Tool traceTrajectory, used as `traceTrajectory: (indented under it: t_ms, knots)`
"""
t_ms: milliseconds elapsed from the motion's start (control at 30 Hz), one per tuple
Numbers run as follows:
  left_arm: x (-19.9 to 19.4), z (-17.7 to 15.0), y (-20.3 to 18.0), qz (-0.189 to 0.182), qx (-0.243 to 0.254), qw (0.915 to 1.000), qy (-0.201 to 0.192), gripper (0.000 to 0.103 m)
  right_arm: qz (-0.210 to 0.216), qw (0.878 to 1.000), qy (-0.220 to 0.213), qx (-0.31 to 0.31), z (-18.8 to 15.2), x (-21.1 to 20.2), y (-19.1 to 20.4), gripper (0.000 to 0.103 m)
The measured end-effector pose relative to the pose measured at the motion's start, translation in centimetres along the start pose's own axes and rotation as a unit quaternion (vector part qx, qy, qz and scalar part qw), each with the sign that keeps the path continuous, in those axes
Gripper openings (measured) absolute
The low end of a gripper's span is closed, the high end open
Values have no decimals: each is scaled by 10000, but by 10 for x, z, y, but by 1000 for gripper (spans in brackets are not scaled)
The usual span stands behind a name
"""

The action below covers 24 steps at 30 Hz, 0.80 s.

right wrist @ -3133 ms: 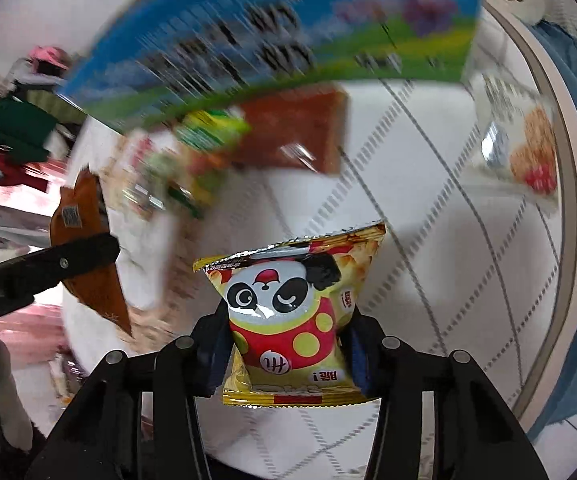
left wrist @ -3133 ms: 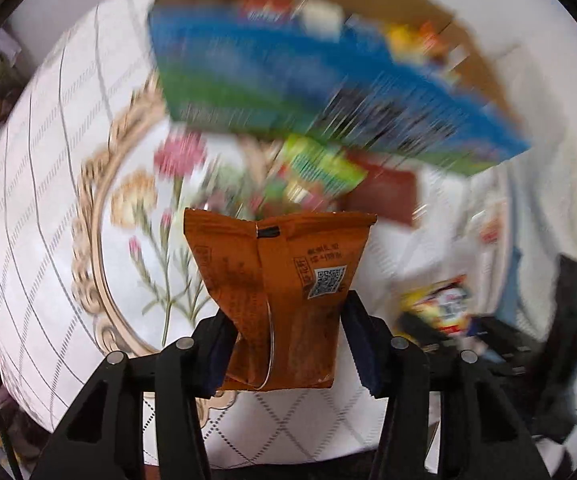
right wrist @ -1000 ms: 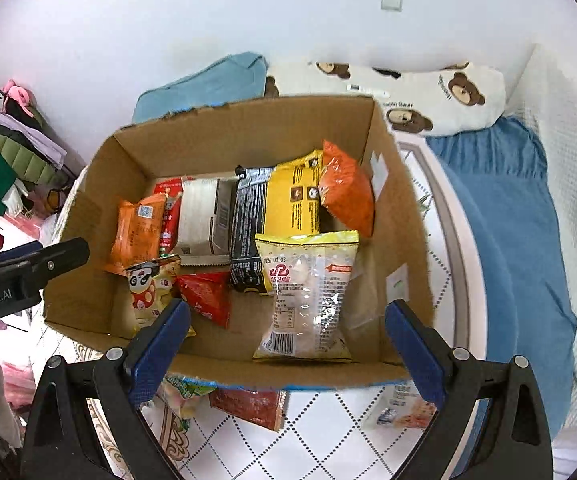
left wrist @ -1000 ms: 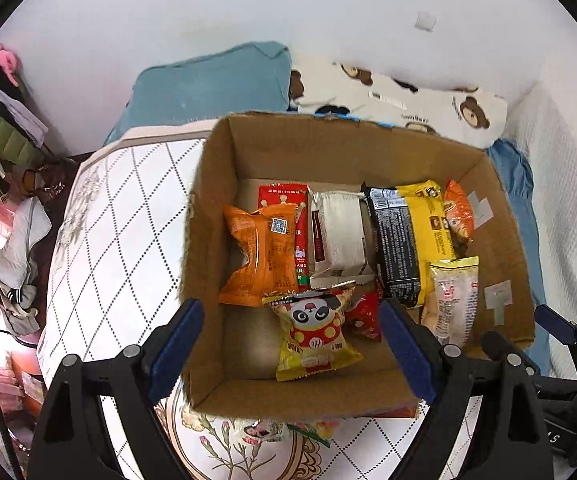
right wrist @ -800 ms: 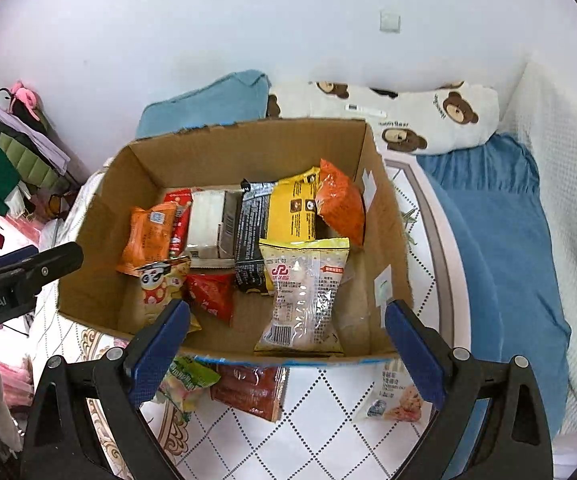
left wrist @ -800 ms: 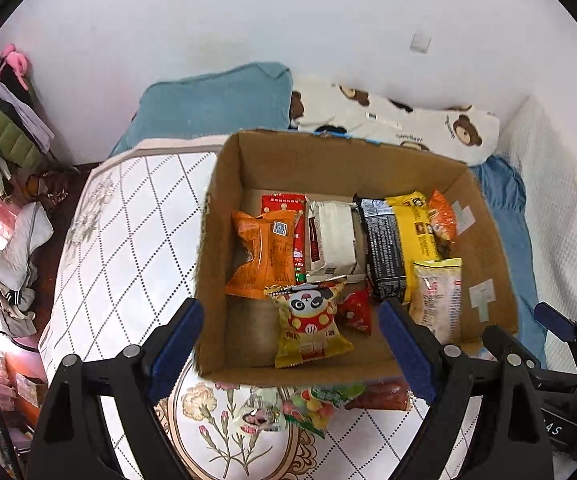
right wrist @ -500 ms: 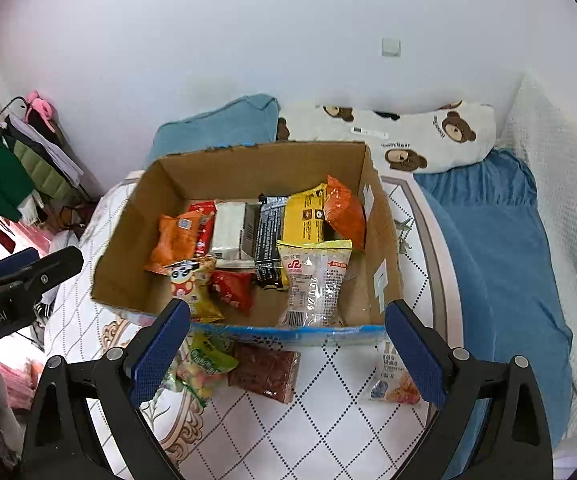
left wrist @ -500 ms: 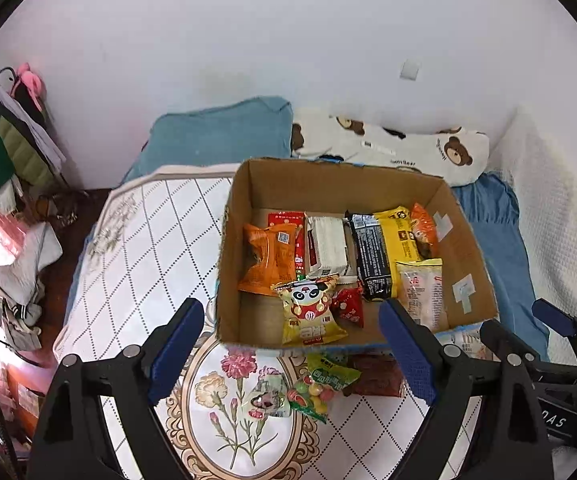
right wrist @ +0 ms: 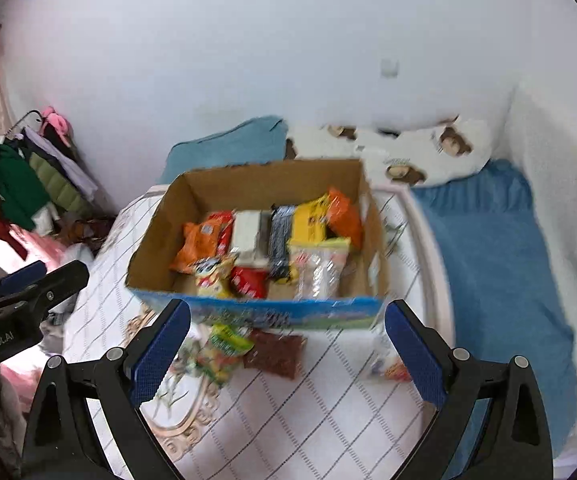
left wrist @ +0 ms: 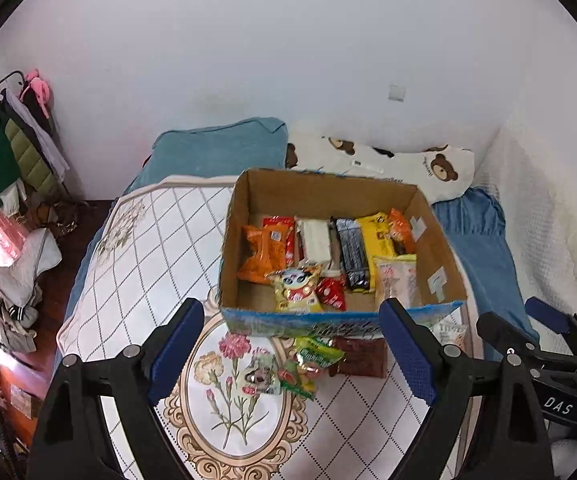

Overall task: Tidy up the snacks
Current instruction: 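Withdraw both tools from the box back toward the snacks on the bed, then grasp the white-green packet with the left tool while the right grasps the green watermelon candy bag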

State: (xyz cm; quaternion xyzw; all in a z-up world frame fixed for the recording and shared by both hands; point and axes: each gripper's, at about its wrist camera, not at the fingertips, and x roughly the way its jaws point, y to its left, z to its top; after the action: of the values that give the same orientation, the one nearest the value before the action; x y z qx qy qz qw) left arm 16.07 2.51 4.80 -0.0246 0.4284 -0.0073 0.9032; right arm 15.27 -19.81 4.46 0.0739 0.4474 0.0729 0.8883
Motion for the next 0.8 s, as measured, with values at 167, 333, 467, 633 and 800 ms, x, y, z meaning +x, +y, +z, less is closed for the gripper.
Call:
traceTrajectory:
  t_ms: [167, 333, 467, 633, 800]
  knots:
    - [30, -24, 11, 268, -48, 9986, 446, 89, 487, 9967, 570, 304, -30, 47, -20, 75]
    - [82, -56, 24, 685, 184, 9915, 1087, 89, 824, 9871, 1285, 485, -62, 112, -25, 66]
    - [138, -76, 28, 694, 372, 9796, 1850, 89, 1011, 9812, 1529, 598, -76, 143, -13, 66]
    - [204, -92, 29, 416, 245, 9632, 2645, 89, 990, 9799, 1606, 655, -79, 159, -1, 66]
    - [215, -99, 44, 246, -110, 9612, 2745, 53, 962, 9783, 1683, 734, -80, 173, 15, 66]
